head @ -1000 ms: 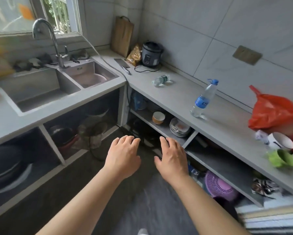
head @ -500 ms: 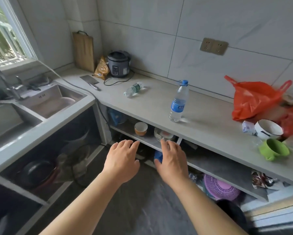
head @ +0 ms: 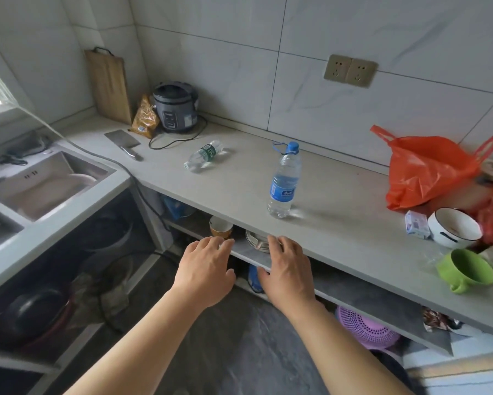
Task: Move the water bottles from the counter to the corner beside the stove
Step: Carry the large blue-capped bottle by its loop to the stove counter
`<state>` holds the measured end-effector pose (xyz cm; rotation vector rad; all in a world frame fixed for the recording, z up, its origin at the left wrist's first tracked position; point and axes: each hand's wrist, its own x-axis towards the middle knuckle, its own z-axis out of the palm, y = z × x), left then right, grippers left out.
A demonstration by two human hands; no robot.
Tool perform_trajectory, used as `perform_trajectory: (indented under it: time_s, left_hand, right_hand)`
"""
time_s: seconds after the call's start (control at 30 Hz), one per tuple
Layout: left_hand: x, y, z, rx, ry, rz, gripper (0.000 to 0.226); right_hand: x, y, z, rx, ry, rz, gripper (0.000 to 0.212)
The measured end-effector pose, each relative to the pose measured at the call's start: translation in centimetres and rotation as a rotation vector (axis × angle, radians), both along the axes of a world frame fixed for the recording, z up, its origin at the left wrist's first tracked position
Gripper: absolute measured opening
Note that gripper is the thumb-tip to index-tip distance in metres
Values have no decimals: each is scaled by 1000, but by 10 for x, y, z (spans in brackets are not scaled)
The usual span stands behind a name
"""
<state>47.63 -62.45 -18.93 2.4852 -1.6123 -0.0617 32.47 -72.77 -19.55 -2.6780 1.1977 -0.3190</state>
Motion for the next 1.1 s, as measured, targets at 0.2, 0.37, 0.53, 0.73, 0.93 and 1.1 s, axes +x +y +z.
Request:
perform_trajectory:
  time_s: [0.2, 0.37, 0.53, 0.73, 0.93, 1.1]
  left_hand:
    - [43, -37, -12, 1, 45, -27, 66]
    - [97, -69, -12, -28, 83, -63, 64]
    - [146, -105, -4, -47, 102, -121, 64]
    - [168, -140, -6, -47, 112, -194, 64]
    - [176, -160, -13, -27, 129, -226, 64]
    - [175, -190, 8, -83, 84, -223, 64]
  right_hand:
    - [40, -29, -11, 16, 26, -34, 66]
    - [89, -55, -3, -5, 70, -83, 67]
    - [129, -78, 10, -28, 87, -162, 70]
    - [153, -91, 7, -29, 118, -225, 70]
    - [162, -113, 6, -12, 117, -244, 69]
    - [177, -142, 30, -63, 84, -192, 65]
